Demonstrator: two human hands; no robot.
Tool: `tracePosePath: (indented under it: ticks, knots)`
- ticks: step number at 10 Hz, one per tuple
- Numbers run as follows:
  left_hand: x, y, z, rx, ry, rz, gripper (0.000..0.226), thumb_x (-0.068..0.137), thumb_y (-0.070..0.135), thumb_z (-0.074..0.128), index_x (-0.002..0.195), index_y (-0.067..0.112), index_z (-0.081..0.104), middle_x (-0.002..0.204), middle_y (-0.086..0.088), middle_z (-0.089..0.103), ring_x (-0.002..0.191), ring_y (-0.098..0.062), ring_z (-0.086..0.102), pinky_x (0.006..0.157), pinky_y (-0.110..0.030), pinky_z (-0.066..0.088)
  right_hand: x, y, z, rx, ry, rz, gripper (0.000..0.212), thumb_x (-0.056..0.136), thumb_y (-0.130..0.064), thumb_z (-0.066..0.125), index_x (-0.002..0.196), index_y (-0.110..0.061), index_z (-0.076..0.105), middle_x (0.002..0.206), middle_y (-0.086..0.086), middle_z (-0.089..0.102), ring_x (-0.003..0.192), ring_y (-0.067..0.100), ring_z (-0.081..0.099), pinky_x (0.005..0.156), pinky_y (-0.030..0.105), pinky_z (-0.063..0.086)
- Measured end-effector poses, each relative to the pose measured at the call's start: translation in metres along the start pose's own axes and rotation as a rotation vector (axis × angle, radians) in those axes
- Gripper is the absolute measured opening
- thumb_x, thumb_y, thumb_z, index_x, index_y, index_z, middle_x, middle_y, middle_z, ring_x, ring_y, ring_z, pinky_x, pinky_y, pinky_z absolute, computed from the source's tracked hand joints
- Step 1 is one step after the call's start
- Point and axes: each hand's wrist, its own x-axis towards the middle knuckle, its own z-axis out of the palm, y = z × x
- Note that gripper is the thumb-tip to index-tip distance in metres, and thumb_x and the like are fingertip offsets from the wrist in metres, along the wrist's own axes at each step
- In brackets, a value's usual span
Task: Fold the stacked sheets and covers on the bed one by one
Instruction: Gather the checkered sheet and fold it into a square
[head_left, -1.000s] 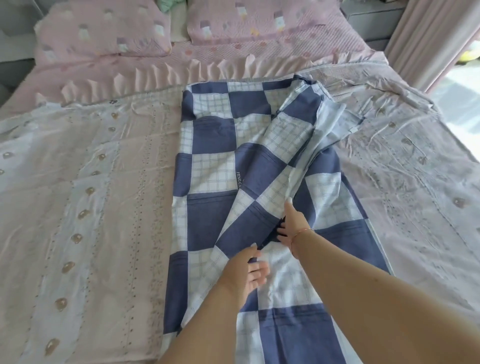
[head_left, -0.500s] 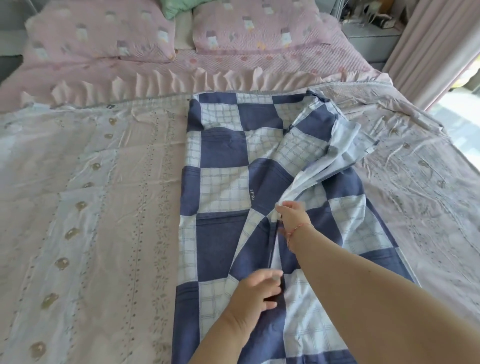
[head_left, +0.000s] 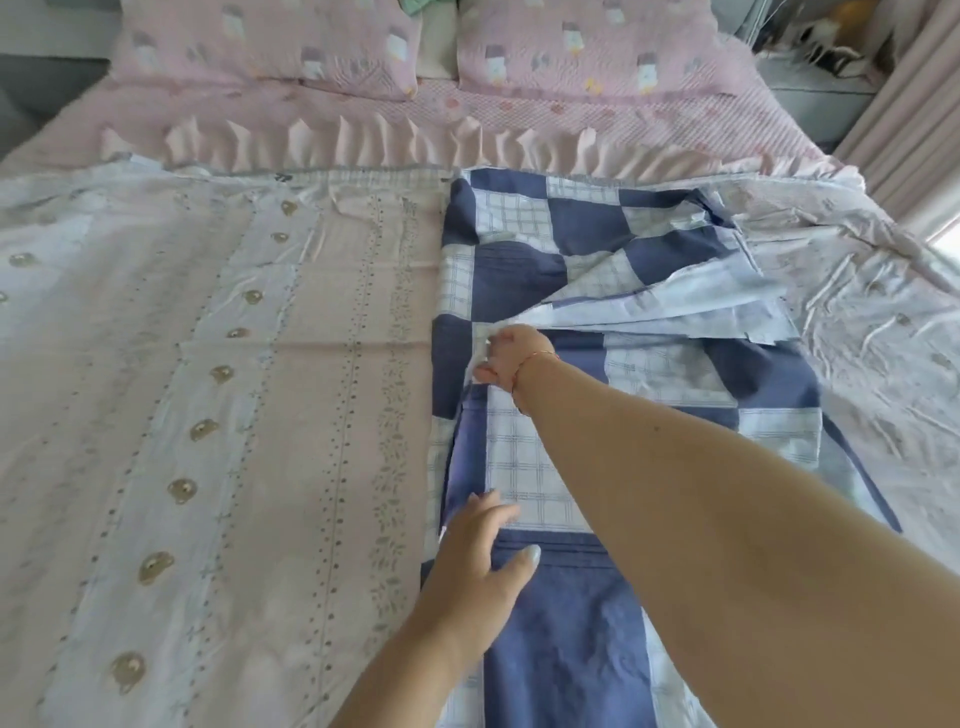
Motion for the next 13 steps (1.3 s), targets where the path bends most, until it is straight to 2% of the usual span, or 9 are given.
tracePosePath:
  ticks: [1, 2, 3, 5, 7, 9, 10, 11, 13]
  knots:
    - [0.006, -0.011, -0.005, 0.093, -0.052, 0.025, 0.044, 0.1, 0.037, 0.047, 0.143, 0.035, 0.04, 0.155, 0.024, 0.019, 0.143, 0.009, 0.001, 0.119, -0.025, 0.008, -0.029, 0.013, 0.033, -0.42, -0.556, -0.389, 0.045, 0.102, -0.026, 0.034, 0.146, -0.015, 0.032, 0.154, -0.004, 0.026, 0.145, 0.012, 0.012, 0.118, 0.029, 0.009]
    - [0.018, -0.013, -0.003, 0.295, -0.11, 0.095, 0.046, 0.101, 0.042, 0.04, 0.145, 0.03, 0.04, 0.156, 0.019, 0.021, 0.146, 0.002, 0.004, 0.121, -0.031, 0.007, -0.053, 0.025, 0.03, 0.318, -0.644, 0.064, 0.032, 0.098, -0.016, 0.047, 0.129, -0.014, 0.054, 0.137, 0.009, 0.053, 0.117, 0.019, 0.05, 0.097, 0.024, 0.037]
    - [0.035, -0.004, -0.001, 0.582, -0.128, 0.193, 0.065, 0.09, 0.059, 0.02, 0.143, 0.029, 0.042, 0.158, 0.011, 0.022, 0.148, -0.011, 0.008, 0.121, -0.039, 0.01, -0.063, 0.078, 0.006, 0.362, -0.412, 0.058, 0.022, 0.096, -0.016, 0.047, 0.11, -0.02, 0.063, 0.115, -0.003, 0.064, 0.106, 0.014, 0.057, 0.091, 0.023, 0.042]
    - [0.072, 0.006, -0.021, 0.513, 0.211, -0.202, 0.043, 0.097, 0.043, 0.042, 0.14, 0.037, 0.044, 0.161, -0.008, 0.005, 0.146, -0.028, 0.004, 0.117, -0.042, 0.017, -0.052, 0.191, -0.087, 0.183, 0.032, 0.188, 0.016, 0.095, -0.021, 0.051, 0.105, -0.021, 0.064, 0.103, -0.003, 0.064, 0.09, 0.018, 0.058, 0.062, 0.021, 0.042]
    - [0.109, 0.017, -0.023, 0.612, 0.206, -0.311, 0.044, 0.094, 0.054, 0.042, 0.136, 0.042, 0.049, 0.15, -0.01, 0.033, 0.132, -0.032, 0.032, 0.107, -0.042, 0.033, -0.043, 0.249, -0.11, -0.189, -0.25, -0.008, 0.031, 0.094, -0.022, 0.054, 0.123, -0.019, 0.061, 0.13, 0.0, 0.056, 0.121, 0.02, 0.049, 0.107, 0.03, 0.034]
    - [0.122, 0.014, -0.041, 0.002, 0.354, -0.195, 0.018, 0.089, 0.011, 0.067, 0.105, 0.01, 0.074, 0.105, -0.006, 0.071, 0.098, -0.019, 0.063, 0.085, -0.025, 0.043, -0.028, 0.277, -0.152, -0.223, 0.14, 0.49, 0.057, 0.09, -0.042, 0.052, 0.138, -0.014, 0.038, 0.144, 0.012, 0.036, 0.134, 0.03, 0.029, 0.108, 0.043, 0.024]
    - [0.118, 0.005, -0.055, -0.004, 0.484, -0.209, 0.017, 0.089, 0.009, 0.067, 0.104, 0.01, 0.074, 0.106, -0.008, 0.07, 0.089, -0.015, 0.06, 0.075, -0.019, 0.045, -0.03, 0.297, -0.161, -0.232, 0.086, 0.606, 0.056, 0.09, -0.044, 0.049, 0.13, -0.005, 0.043, 0.128, 0.019, 0.047, 0.121, 0.033, 0.042, 0.099, 0.041, 0.033]
    - [0.114, -0.01, -0.065, -0.016, 0.593, -0.282, 0.017, 0.09, 0.012, 0.066, 0.105, 0.015, 0.074, 0.108, -0.009, 0.069, 0.076, -0.015, 0.056, 0.049, -0.006, 0.042, -0.031, 0.305, -0.171, -0.193, 0.048, 0.515, 0.033, 0.094, -0.028, 0.048, 0.105, 0.001, 0.057, 0.076, 0.009, 0.052, 0.066, 0.023, 0.05, 0.054, 0.029, 0.036]
    - [0.117, 0.009, -0.047, -0.212, 0.305, -0.217, 0.021, 0.095, 0.01, 0.06, 0.112, 0.015, 0.069, 0.117, -0.003, 0.066, 0.11, -0.012, 0.056, 0.092, -0.024, 0.038, -0.019, 0.304, -0.176, -0.039, 0.024, 0.533, 0.035, 0.093, -0.037, 0.054, 0.106, -0.004, 0.059, 0.066, 0.005, 0.049, 0.057, 0.019, 0.045, 0.05, 0.028, 0.032]
